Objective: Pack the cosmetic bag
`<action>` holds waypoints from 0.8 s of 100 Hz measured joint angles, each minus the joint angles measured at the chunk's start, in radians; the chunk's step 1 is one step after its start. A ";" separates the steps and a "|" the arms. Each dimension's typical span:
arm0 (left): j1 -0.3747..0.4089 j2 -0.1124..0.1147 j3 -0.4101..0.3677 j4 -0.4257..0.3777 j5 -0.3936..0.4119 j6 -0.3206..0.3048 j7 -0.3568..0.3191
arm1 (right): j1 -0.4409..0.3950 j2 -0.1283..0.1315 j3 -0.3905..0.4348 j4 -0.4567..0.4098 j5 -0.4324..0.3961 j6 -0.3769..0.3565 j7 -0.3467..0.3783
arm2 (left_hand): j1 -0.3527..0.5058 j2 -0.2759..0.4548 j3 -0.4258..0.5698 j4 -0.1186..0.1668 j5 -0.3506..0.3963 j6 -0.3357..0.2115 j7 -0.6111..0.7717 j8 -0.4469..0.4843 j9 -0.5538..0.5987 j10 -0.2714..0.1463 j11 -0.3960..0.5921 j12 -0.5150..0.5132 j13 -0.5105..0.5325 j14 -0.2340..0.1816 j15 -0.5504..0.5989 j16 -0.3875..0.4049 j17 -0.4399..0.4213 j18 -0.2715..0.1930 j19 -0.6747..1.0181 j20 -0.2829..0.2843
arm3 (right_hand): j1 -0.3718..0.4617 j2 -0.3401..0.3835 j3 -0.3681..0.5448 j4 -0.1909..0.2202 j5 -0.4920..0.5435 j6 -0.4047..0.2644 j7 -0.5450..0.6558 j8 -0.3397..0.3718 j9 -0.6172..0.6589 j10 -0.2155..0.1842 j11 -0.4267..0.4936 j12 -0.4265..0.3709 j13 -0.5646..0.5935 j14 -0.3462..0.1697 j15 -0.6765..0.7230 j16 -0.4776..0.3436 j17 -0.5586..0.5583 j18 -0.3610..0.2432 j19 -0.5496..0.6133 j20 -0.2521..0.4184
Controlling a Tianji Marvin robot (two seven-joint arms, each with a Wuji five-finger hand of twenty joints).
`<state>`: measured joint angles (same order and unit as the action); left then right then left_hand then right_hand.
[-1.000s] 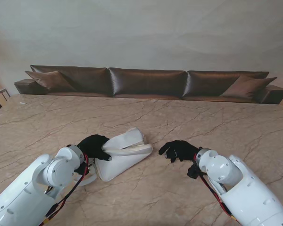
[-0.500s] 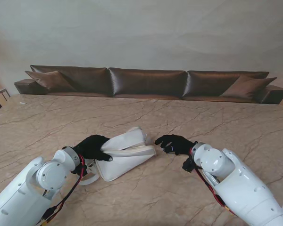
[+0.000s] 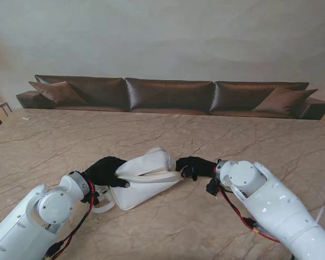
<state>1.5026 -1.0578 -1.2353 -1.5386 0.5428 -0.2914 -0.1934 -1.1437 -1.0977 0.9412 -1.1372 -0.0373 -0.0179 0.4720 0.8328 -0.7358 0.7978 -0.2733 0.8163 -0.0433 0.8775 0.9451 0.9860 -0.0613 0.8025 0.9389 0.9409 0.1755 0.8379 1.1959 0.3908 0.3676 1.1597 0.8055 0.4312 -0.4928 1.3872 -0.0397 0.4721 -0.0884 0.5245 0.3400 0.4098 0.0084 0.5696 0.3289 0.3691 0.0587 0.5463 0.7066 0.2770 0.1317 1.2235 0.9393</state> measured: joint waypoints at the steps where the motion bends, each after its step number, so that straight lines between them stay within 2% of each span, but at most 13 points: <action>1: 0.001 0.000 0.000 -0.001 0.000 0.000 0.000 | 0.002 0.000 -0.002 0.003 0.007 -0.002 0.006 | 0.000 0.000 0.000 0.000 0.000 0.000 0.000 0.002 0.000 0.000 0.000 0.000 0.000 0.000 0.000 0.000 0.000 0.000 0.000 0.000 | -0.003 0.000 0.000 0.004 0.005 0.000 0.000 0.004 0.005 0.000 0.004 0.000 -0.001 0.000 0.000 -0.003 -0.001 -0.002 0.000 0.005; 8: 0.003 0.000 0.000 -0.005 0.002 0.000 -0.001 | 0.012 0.000 -0.011 0.017 0.029 -0.019 0.032 | 0.000 0.000 0.000 0.000 0.000 0.000 0.000 0.007 0.000 0.000 0.000 0.000 0.000 0.000 0.000 0.000 -0.003 0.000 -0.002 0.000 | -0.030 0.026 -0.005 0.017 0.063 -0.005 0.026 0.051 0.005 0.000 0.003 0.000 -0.001 0.000 0.000 0.004 -0.007 -0.012 0.000 0.010; 14: 0.003 0.000 0.000 -0.006 0.002 0.000 -0.001 | 0.016 -0.001 -0.017 0.024 0.031 -0.026 0.036 | 0.000 0.000 0.000 0.000 0.000 0.000 0.000 0.008 0.000 0.000 0.000 0.000 0.000 0.000 -0.001 0.000 -0.008 0.000 -0.009 0.001 | -0.083 0.044 -0.041 0.029 0.083 -0.011 0.055 0.118 0.005 0.000 0.003 0.000 -0.001 -0.001 0.009 0.015 -0.008 -0.016 0.001 0.031; 20: 0.003 0.000 -0.001 -0.006 0.002 0.001 -0.003 | 0.017 -0.002 -0.019 0.028 0.033 -0.030 0.037 | 0.000 0.000 0.000 0.000 0.000 0.000 0.000 0.010 0.000 0.000 0.000 0.001 0.000 0.000 -0.002 0.001 -0.010 0.001 -0.011 0.008 | -0.101 0.058 -0.070 0.032 0.124 -0.037 0.117 0.186 0.006 0.000 -0.004 0.001 0.001 -0.007 0.014 0.025 -0.002 -0.016 0.004 0.033; 22: 0.003 0.000 -0.001 -0.006 0.002 0.001 -0.003 | 0.017 -0.002 -0.019 0.029 0.034 -0.030 0.038 | 0.000 0.000 0.000 0.000 0.000 0.000 0.000 0.010 0.000 0.000 0.000 0.001 0.000 0.000 -0.002 0.001 -0.010 0.001 -0.011 0.010 | -0.101 0.046 -0.076 0.019 0.124 -0.051 0.146 0.202 0.008 0.000 -0.004 0.001 0.001 -0.011 0.014 0.025 0.003 -0.016 0.009 0.033; 29: 0.003 0.000 -0.001 -0.006 0.003 0.003 -0.004 | 0.017 -0.003 -0.019 0.031 0.036 -0.031 0.039 | 0.000 0.000 0.000 0.000 0.000 0.000 0.000 0.011 0.000 0.000 0.000 0.001 0.000 0.000 -0.003 0.002 -0.010 0.001 -0.011 0.011 | -0.101 -0.030 -0.106 -0.070 0.118 -0.098 0.273 0.235 0.043 0.000 -0.006 0.010 0.016 -0.015 0.011 0.029 0.021 -0.016 0.030 0.033; 32: 0.003 0.000 -0.001 -0.006 0.003 0.005 -0.004 | 0.016 -0.003 -0.017 0.031 0.036 -0.031 0.039 | 0.000 0.000 0.000 0.000 0.000 0.000 0.000 0.011 0.000 0.000 0.000 0.001 0.000 0.000 -0.007 0.007 -0.010 0.002 -0.011 0.012 | -0.101 -0.057 -0.100 -0.088 0.137 -0.116 0.324 0.248 0.070 0.000 -0.006 0.011 0.047 -0.007 0.020 0.029 0.033 -0.016 0.040 0.033; 42: 0.002 0.000 -0.001 -0.006 0.004 0.010 -0.004 | 0.011 -0.004 -0.009 0.031 0.035 -0.031 0.038 | 0.008 0.000 -0.004 -0.001 0.000 0.000 0.000 0.012 0.000 0.000 0.000 0.001 -0.002 0.000 -0.012 0.009 -0.010 0.002 -0.012 0.013 | -0.100 -0.067 -0.139 -0.109 0.197 -0.175 0.423 0.307 0.143 0.000 -0.012 0.025 0.106 -0.002 0.042 0.033 0.073 -0.015 0.081 0.034; 53: 0.000 0.000 0.004 -0.005 0.004 0.017 -0.003 | 0.005 -0.001 -0.006 0.028 0.021 -0.036 0.039 | 0.010 0.000 -0.007 -0.001 0.000 0.000 0.000 0.012 0.000 0.000 0.000 0.001 -0.009 0.000 -0.013 0.009 -0.011 0.002 -0.012 0.013 | -0.089 -0.078 -0.140 -0.142 0.232 -0.208 0.448 0.403 0.201 -0.001 0.011 0.050 0.151 -0.002 0.054 0.037 0.095 -0.010 0.103 0.034; 59: -0.002 0.001 0.008 -0.004 0.004 0.018 -0.003 | 0.001 0.000 -0.002 0.025 0.015 -0.039 0.039 | 0.010 0.000 -0.007 -0.002 0.000 0.000 0.000 0.012 0.000 0.000 -0.001 0.001 -0.009 0.000 -0.013 0.009 -0.013 0.002 -0.012 0.021 | -0.089 -0.103 -0.140 -0.142 0.234 -0.210 0.455 0.441 0.235 -0.001 0.014 0.059 0.186 0.008 0.064 0.038 0.119 -0.003 0.114 0.033; 73: -0.005 0.000 0.014 -0.003 0.003 0.024 -0.001 | -0.009 0.006 0.005 0.014 0.010 -0.034 0.045 | 0.011 -0.001 -0.007 -0.002 0.006 0.000 0.000 0.012 0.000 0.000 -0.001 0.001 -0.010 0.000 -0.017 0.009 -0.013 0.002 -0.012 0.023 | -0.079 -0.185 -0.140 -0.142 0.244 -0.211 0.474 0.497 0.375 0.009 0.067 0.076 0.366 0.048 0.134 0.067 0.234 0.014 0.183 0.033; 80: -0.006 0.000 0.016 -0.002 0.003 0.029 -0.001 | -0.010 0.010 0.004 0.014 0.007 -0.034 0.055 | 0.011 -0.002 -0.007 -0.002 0.007 0.000 0.000 0.012 0.000 0.000 -0.001 0.001 -0.010 0.000 -0.022 0.010 -0.013 0.002 -0.012 0.023 | -0.029 -0.248 -0.140 -0.184 0.244 -0.211 0.485 0.497 0.456 0.009 0.136 0.102 0.473 0.050 0.210 0.102 0.317 0.018 0.225 0.028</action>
<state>1.4971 -1.0577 -1.2197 -1.5410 0.5455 -0.2624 -0.1943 -1.1541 -1.0880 0.9455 -1.1236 -0.0299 -0.0522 0.5268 0.8442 -0.7373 0.7904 -0.2752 0.8230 -0.0433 0.8775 0.9572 0.9857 -0.0611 0.8011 0.9398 0.9305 0.1759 0.8161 1.2056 0.3777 0.3698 1.1476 0.8288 0.4017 -0.7409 1.2469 -0.2242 0.7158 -0.2994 1.0099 0.8372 0.8656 0.0176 0.7058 0.4307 0.8422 0.1084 0.7566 0.8084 0.5936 0.1494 1.4485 0.9671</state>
